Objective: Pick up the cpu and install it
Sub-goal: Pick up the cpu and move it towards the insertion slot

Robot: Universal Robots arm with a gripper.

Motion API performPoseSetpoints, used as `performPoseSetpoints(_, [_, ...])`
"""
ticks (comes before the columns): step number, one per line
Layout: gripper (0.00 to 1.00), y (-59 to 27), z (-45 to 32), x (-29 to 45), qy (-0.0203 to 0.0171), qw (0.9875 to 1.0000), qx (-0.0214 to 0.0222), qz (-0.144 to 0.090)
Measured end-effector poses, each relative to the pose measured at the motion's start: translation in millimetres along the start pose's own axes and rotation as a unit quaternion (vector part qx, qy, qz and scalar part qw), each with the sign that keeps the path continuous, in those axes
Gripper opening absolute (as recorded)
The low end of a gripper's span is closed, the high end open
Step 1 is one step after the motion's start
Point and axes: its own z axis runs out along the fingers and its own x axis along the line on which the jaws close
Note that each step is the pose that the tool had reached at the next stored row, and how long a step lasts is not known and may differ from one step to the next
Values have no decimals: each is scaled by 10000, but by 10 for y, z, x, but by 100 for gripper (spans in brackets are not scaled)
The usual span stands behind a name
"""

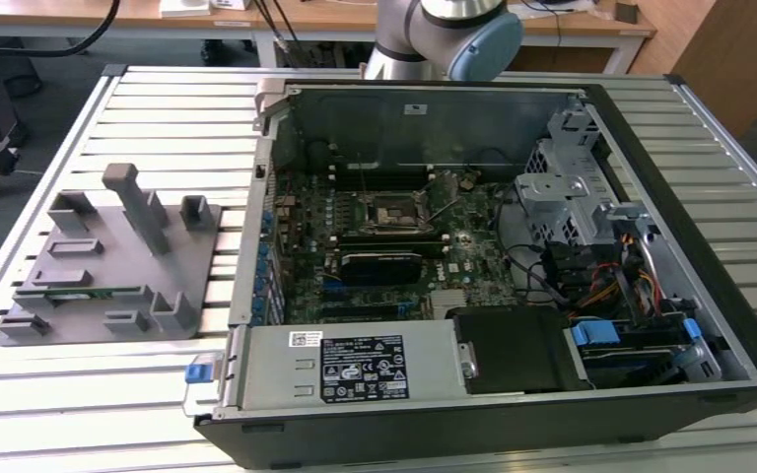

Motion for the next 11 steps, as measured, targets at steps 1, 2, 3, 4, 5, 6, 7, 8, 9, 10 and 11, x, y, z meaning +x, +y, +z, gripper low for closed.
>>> performPoseSetpoints(1, [54,1,-13,0,0,10000,0,0])
performPoseSetpoints(2, [54,1,-26,0,-1,10000,0,0])
performPoseSetpoints(3, [54,2,-39,0,-1,10000,0,0])
performPoseSetpoints(4, [54,2,-51,1,-1,10000,0,0])
performPoseSetpoints(5, [54,3,-62,0,-2,10000,0,0])
performPoseSetpoints(6, [54,3,-72,0,-2,10000,0,0])
performPoseSetpoints(7, [54,4,-80,1,-3,10000,0,0])
performPoseSetpoints(8, [54,4,-89,1,-4,10000,-1,0])
performPoseSetpoints(9, [54,4,-97,1,-5,10000,0,0])
performPoseSetpoints(10, [54,5,-104,1,-5,10000,0,0])
performPoseSetpoints(11, [54,5,-110,1,-5,10000,-1,0])
